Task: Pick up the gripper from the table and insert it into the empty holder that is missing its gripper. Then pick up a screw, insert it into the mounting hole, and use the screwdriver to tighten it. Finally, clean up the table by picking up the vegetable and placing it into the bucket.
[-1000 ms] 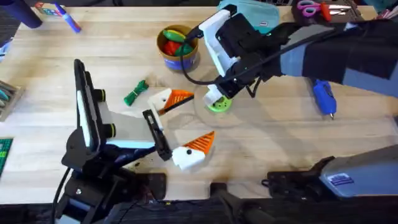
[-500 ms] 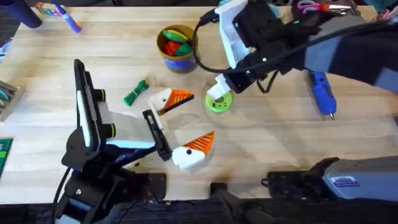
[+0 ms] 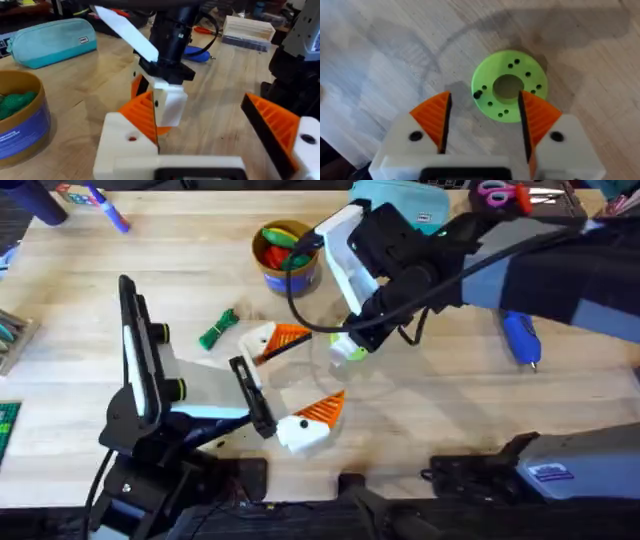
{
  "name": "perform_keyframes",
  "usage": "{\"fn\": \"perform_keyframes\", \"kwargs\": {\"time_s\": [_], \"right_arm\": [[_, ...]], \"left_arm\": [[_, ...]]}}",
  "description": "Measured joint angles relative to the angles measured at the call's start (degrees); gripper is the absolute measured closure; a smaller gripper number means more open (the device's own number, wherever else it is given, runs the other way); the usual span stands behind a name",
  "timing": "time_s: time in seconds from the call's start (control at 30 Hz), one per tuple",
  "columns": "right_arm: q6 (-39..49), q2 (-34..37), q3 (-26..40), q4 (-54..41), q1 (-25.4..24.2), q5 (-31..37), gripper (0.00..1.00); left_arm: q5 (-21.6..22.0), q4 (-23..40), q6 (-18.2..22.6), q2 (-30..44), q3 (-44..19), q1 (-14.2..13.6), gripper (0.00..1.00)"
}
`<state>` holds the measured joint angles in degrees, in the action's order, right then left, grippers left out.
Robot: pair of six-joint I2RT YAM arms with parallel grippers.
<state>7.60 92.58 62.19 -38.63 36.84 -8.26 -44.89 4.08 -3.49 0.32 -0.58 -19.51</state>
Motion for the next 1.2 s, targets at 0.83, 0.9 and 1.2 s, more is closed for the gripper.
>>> {"fn": "perform_keyframes", "kwargs": {"time_s": [0.83,0.9,1.2], "right_arm": [[0.2,2.3,0.0,0.3,1.0,-0.2,0.771],[0.1,2.8,0.0,0.5,1.1,-0.2,0.773],[0.3,2.9,0.0,1.0,1.6,-0.3,0.968]], "left_arm": [[0.8,0.0,0.0,0.0,0.0,0.0,0.009],[0.8,0.0,0.0,0.0,0.0,0.0,0.009],[1.0,0.0,0.0,0.0,0.0,0.0,0.009]]}}
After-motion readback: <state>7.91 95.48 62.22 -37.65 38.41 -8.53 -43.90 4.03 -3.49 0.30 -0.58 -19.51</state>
